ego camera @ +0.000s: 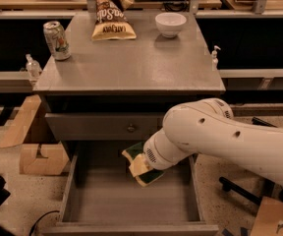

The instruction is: Place sponge into middle drawer

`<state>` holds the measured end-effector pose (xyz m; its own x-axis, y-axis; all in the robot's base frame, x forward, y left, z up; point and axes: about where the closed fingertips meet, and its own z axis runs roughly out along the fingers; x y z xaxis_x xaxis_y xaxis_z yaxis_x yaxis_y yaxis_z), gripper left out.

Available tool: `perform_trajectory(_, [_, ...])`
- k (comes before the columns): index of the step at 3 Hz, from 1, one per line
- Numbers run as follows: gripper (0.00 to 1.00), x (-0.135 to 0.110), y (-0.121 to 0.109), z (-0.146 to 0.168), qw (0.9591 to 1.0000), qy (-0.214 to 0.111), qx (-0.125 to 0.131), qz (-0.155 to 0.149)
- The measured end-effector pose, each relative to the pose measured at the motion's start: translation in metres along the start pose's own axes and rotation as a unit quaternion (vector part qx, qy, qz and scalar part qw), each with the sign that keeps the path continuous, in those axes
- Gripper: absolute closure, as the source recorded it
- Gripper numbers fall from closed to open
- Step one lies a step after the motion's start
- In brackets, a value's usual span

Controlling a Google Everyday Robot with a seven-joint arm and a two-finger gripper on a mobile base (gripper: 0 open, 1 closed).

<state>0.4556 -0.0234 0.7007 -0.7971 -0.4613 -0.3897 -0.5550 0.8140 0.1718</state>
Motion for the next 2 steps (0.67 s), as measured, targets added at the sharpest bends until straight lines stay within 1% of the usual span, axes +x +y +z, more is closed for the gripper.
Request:
perform_trajectory(1, [1.00, -0.014, 0.011, 0.050, 0.9997, 0.000, -0.017, -0.018])
perform_trajectory(2, [1.00, -0.039, 0.021, 0.127, 0.9973, -0.029, -0.062, -0.027])
